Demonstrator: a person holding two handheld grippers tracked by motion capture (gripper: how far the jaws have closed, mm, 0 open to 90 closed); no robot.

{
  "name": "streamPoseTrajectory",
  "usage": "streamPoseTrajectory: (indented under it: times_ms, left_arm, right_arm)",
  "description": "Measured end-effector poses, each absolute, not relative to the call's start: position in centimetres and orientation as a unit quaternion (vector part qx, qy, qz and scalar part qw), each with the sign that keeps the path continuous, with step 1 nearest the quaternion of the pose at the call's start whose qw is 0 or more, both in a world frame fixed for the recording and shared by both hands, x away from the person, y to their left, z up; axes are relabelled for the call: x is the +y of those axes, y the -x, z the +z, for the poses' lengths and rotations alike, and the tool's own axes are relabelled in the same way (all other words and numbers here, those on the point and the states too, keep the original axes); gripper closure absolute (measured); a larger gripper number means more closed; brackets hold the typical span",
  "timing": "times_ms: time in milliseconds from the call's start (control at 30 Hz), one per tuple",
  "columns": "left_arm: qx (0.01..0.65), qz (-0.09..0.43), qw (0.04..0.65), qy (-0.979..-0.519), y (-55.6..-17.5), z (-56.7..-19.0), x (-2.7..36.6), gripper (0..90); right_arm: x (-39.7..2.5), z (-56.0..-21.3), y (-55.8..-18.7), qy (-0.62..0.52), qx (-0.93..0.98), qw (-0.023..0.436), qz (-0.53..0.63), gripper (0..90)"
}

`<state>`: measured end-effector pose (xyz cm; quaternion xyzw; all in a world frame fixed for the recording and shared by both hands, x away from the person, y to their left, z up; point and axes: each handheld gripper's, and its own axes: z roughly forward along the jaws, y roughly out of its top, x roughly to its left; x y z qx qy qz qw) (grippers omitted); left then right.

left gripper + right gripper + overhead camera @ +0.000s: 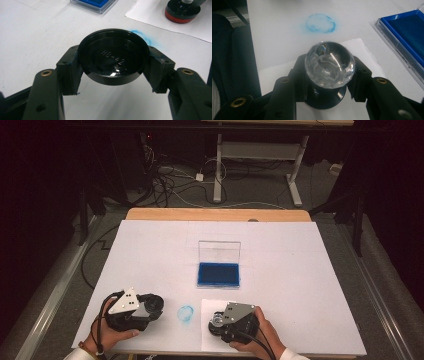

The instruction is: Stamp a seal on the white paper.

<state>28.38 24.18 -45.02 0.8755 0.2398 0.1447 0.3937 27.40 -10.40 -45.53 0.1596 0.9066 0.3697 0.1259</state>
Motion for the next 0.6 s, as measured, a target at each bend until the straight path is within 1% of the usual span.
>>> streamPoseTrajectory:
  times_ms: [300, 600]
  left_arm:
    - [0.238, 0.145, 0.394, -0.876, -28.4, -45.0, 24.1, 36.1]
    - [0.237, 0.145, 0.393, -0.877, -28.3, -45.0, 24.0, 36.1]
  right_arm:
    - [-10.6, -45.2, -27.3, -0.155, 0.904, 0.12, 0.379, 57.7]
    - [-11.2, -43.9, -27.3, -0.161, 0.893, 0.133, 0.398, 57.7]
